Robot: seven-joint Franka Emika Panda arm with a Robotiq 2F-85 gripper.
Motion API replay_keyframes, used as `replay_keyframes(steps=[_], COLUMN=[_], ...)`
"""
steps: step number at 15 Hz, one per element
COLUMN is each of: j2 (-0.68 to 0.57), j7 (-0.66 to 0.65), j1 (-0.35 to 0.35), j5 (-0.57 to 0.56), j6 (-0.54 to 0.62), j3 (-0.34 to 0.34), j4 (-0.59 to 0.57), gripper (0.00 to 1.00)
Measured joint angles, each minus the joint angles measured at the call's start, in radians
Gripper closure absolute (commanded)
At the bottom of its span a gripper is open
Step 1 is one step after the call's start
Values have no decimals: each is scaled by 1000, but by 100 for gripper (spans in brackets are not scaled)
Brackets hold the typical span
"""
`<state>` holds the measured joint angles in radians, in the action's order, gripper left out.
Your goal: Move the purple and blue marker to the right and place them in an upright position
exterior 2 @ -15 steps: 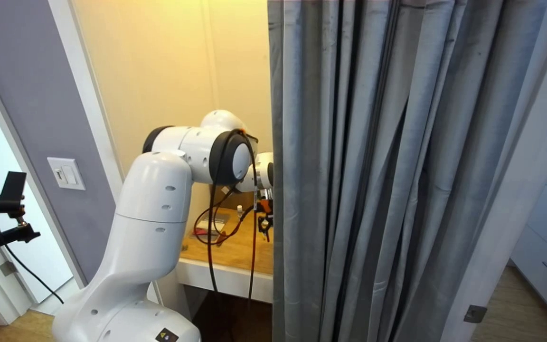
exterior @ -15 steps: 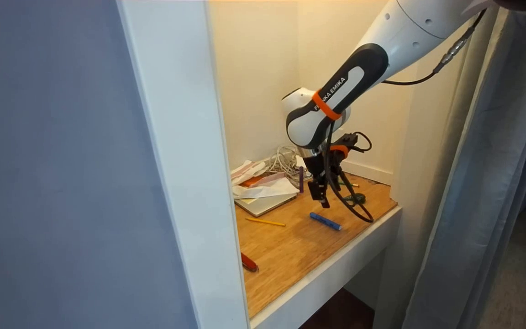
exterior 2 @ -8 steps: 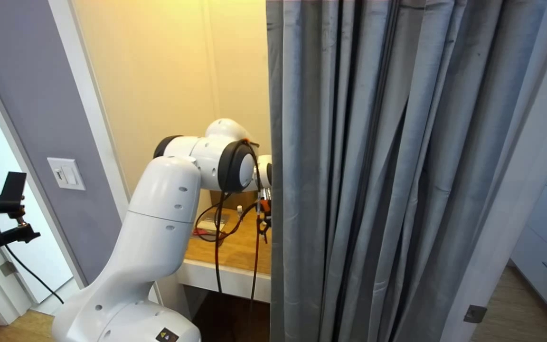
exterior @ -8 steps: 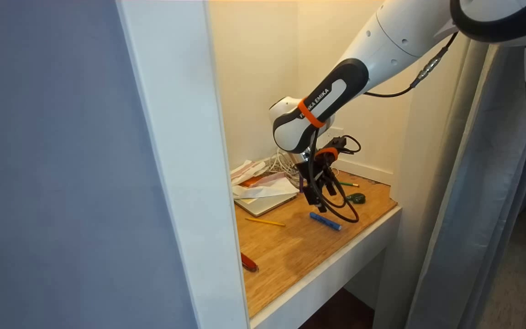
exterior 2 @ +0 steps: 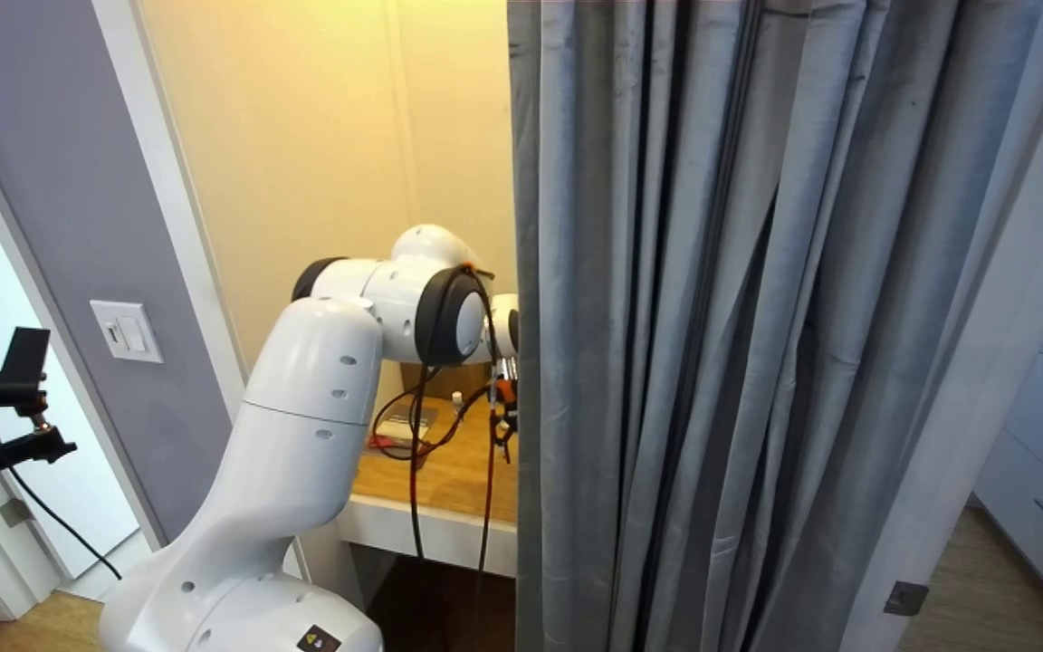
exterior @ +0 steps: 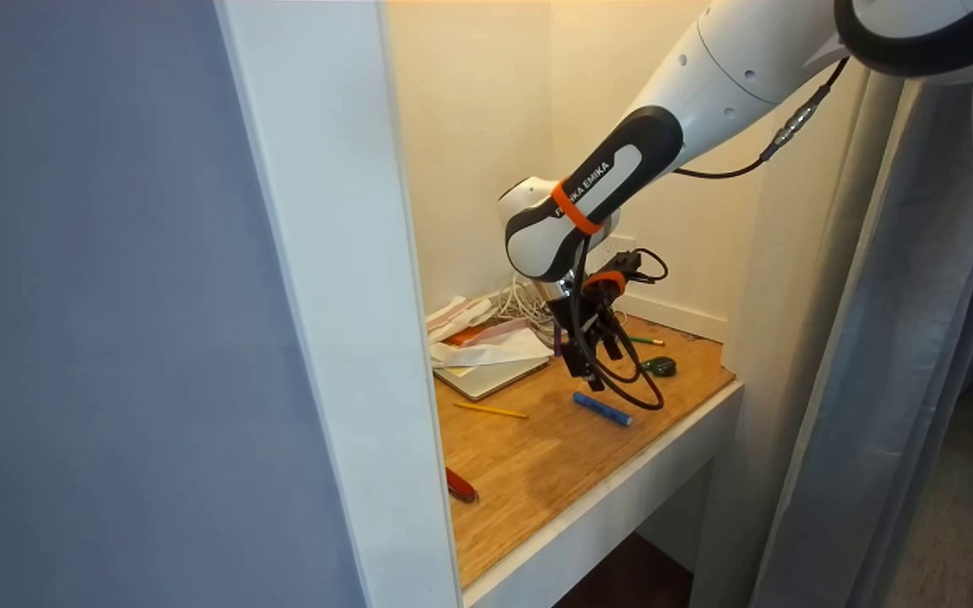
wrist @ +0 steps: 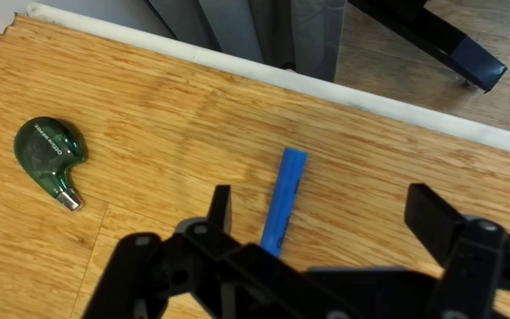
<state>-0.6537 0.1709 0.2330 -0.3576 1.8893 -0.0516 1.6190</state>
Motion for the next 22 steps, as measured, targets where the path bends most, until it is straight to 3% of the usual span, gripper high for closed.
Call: replay_keyframes(steps=[6,11,22], j2=[-35,-118,-337], j7=[26,64,105], j1=[-2,-3,-30], j5=[5,17,92], j6=[-79,-197,-320], j3=[-18,-37,-37], j4=[-41,-175,-467], gripper=[0,0,0])
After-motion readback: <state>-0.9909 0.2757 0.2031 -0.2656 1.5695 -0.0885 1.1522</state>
